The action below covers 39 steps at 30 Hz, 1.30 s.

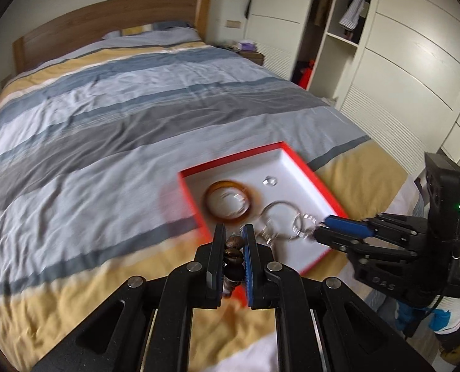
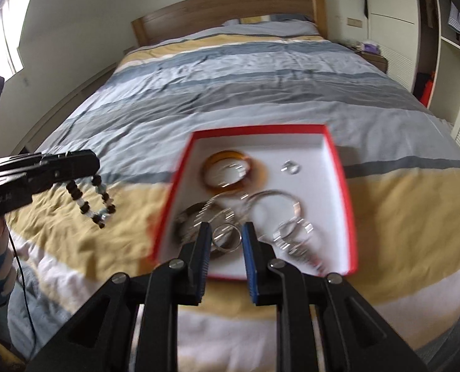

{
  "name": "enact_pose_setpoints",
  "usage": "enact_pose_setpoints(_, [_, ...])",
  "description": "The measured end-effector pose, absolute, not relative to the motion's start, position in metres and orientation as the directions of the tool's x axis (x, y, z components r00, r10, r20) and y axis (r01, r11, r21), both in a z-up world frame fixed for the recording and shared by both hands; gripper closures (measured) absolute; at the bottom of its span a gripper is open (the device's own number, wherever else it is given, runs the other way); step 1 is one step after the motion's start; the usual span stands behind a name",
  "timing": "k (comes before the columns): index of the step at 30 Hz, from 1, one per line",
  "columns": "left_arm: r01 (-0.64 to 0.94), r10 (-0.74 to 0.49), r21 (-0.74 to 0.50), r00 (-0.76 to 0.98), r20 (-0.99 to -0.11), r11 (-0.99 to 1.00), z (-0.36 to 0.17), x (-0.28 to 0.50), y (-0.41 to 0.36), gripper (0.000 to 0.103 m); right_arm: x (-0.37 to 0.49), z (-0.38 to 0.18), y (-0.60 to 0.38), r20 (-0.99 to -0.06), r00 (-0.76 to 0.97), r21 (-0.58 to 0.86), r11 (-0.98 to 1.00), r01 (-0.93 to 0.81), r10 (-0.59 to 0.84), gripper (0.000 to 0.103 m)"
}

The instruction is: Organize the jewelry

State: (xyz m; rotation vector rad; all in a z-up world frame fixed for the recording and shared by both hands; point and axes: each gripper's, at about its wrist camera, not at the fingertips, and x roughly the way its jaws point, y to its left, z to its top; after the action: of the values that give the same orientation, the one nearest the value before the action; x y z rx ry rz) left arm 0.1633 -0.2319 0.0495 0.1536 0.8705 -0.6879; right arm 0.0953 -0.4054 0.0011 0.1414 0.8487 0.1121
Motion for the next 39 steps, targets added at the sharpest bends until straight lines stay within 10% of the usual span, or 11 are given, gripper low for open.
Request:
enact_pose_setpoints(24, [0.568, -0.372, -0.113, 0.364, -0.854, 0.815, -0.041, 0.228, -0.293, 0.092, 0.194, -0.06, -0.444, -0.828, 0.552, 0.109, 0.994, -0.019, 0.102, 0.083])
enact_pose_setpoints(28, [0.549, -0.366, -0.118, 0.368, -0.854, 0.828, -0.041, 0.229, -0.287, 0.068, 0.191, -0.058, -0.446, -0.83, 0.551, 0.102, 0.995, -0.002, 0.086, 0.083])
enact_pose_setpoints(39, [0.533, -0.384, -0.122, 0.415, -0.825, 0.837, -0.007, 0.192, -0.254, 0.053, 0.149, -0.022, -0.454, -0.804, 0.594, 0.093, 0.993, 0.069, 0.034, 0.072])
